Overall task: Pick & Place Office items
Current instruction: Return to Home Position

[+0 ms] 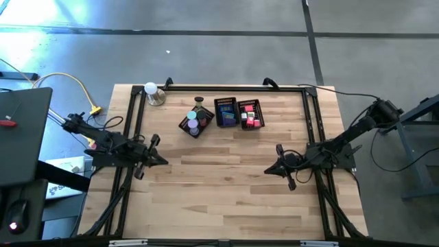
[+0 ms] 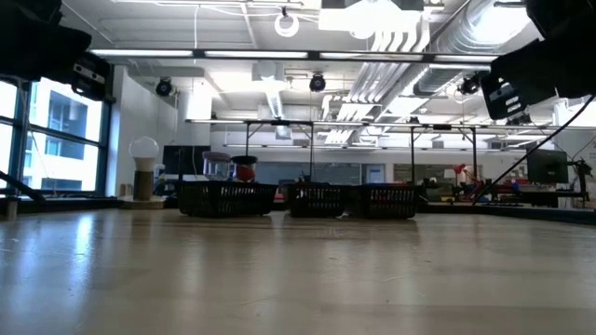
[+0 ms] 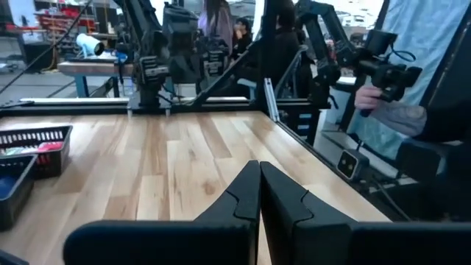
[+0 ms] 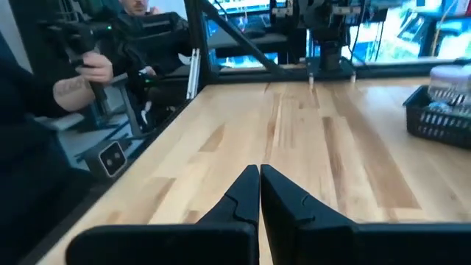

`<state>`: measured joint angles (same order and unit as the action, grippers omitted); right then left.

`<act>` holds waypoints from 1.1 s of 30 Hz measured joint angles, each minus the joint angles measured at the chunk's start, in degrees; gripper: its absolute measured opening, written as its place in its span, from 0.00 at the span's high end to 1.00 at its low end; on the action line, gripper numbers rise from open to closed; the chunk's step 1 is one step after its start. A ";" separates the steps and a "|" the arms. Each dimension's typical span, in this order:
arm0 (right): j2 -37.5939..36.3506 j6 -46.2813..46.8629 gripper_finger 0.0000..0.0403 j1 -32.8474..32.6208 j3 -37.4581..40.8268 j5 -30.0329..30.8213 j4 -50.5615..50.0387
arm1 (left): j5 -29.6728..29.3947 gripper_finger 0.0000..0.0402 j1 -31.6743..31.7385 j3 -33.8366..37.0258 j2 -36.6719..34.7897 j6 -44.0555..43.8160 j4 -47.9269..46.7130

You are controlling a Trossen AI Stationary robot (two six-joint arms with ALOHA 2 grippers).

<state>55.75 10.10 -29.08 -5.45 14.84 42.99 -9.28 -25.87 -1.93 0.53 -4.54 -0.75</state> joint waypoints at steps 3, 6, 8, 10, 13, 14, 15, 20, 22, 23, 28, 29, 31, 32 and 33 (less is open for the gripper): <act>-0.26 -2.47 1.00 0.69 2.03 2.38 3.61 | -0.28 1.00 0.00 0.04 0.01 0.01 -0.05; -0.19 -2.74 1.00 2.81 4.98 3.31 8.00 | -2.18 1.00 0.00 0.11 0.05 0.22 0.19; -0.11 -2.41 1.00 4.12 4.98 2.66 7.57 | -3.02 1.00 0.01 0.16 0.02 1.00 0.37; -0.11 -3.05 1.00 5.36 5.00 1.17 7.47 | -3.02 1.00 0.48 0.19 0.11 1.81 0.59; -0.11 -4.28 1.00 7.56 5.00 -0.70 8.18 | -3.04 1.00 2.15 0.19 0.62 1.67 0.15; -0.11 -4.40 1.00 8.43 5.00 -1.36 8.41 | -3.00 1.00 2.92 0.19 0.95 1.17 0.11; -0.13 -4.40 1.00 9.37 5.00 -2.21 8.37 | -2.96 1.00 3.70 0.19 1.37 0.50 0.05; -0.11 -4.55 1.00 14.24 5.02 -7.41 8.24 | -2.63 1.00 7.69 0.24 3.56 0.22 0.43; -0.11 -4.52 1.00 16.33 5.02 -7.53 8.27 | -2.65 1.00 9.37 0.30 4.18 0.24 1.18; -0.11 -4.42 1.00 17.32 5.03 -7.58 8.28 | -2.61 1.00 10.11 0.32 4.20 0.24 1.26; -0.11 -4.35 1.00 20.09 5.05 -10.97 8.46 | -2.38 1.00 12.61 0.32 4.20 0.46 1.32; -0.11 -4.10 1.00 20.37 5.06 -10.83 8.72 | -2.36 1.00 12.80 0.32 4.20 0.68 1.36; -0.11 -3.68 1.00 20.66 5.07 -10.14 8.79 | -2.34 1.00 13.09 0.32 4.18 0.70 1.44; -0.11 -3.41 1.00 20.65 5.07 -9.76 8.71 | -2.34 1.00 13.14 0.32 4.18 0.70 1.44; -0.11 -3.17 1.00 20.61 5.09 -9.05 8.62 | -2.34 1.00 13.14 0.32 4.19 0.70 1.46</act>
<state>55.64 6.92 -8.47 -0.36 5.79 51.61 -11.62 -12.73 -1.61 4.72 -3.84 0.71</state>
